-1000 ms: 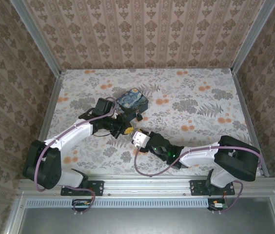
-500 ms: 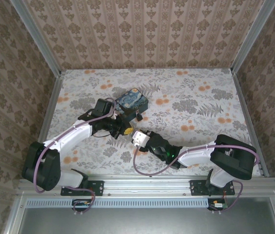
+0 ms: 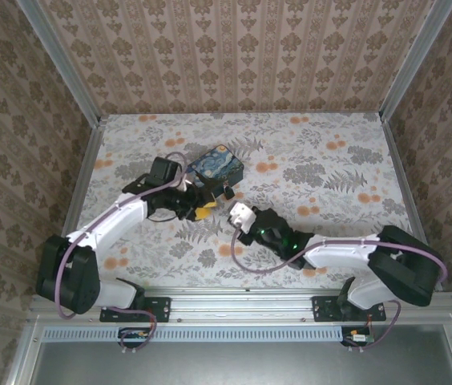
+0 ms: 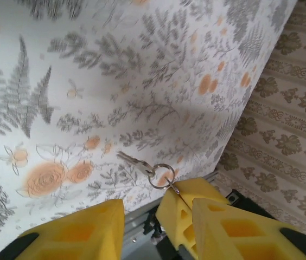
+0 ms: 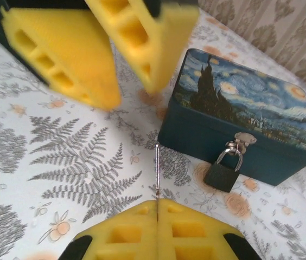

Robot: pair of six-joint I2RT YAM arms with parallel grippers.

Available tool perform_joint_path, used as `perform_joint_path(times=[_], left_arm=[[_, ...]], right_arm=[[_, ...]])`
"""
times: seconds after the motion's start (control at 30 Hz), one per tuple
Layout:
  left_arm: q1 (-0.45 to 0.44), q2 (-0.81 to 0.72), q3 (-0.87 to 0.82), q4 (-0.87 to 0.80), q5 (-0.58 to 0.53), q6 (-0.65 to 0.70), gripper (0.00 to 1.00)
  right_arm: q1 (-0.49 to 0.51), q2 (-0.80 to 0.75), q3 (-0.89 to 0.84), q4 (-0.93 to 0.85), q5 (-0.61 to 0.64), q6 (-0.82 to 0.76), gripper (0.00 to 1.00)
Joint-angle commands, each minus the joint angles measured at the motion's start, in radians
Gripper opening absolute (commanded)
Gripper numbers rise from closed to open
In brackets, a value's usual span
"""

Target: Unlock the padlock with the key

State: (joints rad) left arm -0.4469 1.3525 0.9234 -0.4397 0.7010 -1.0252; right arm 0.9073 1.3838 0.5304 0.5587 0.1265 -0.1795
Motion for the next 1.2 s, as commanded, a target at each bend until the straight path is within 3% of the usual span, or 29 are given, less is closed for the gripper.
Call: perform_joint_path(times=[0.0,0.13,0.27,0.37,0.53,1.17], left_arm=[[0.013,-0.038,0.039,-0.038,-0.021,0.251,0.37],[-0.025,-0.070,-0.018,0.151,0.066,0.368,0.34],[-0.072,-0.091,-0.014,0.159,0.123,0.569,0.34],[-0.079,-0.099,-0.027,0.212,0.182,0.610,0.34],[-0.078,-0.069,-0.005,0.185,0.226,0.687,0.35],[-0.119,-0.056,-0.066,0.341,0.330,0.624,0.30]], right_arm=[[-0.075,-0.077,0.042,-0.178,-0.293,0.218,0.00],[-0.173,-0.112,0.062,-0.256,-0.523,0.390,0.00],[-0.286,-0.100,0.063,-0.195,-0.799,0.600,0.00],[-0.325,-0.095,0.073,-0.170,-0.898,0.691,0.00],[-0.353,-0.114,0.077,-0.165,-0.958,0.777,0.00],[-0.378,-0.156,0.049,-0.090,-1.020,0.834,0.00]])
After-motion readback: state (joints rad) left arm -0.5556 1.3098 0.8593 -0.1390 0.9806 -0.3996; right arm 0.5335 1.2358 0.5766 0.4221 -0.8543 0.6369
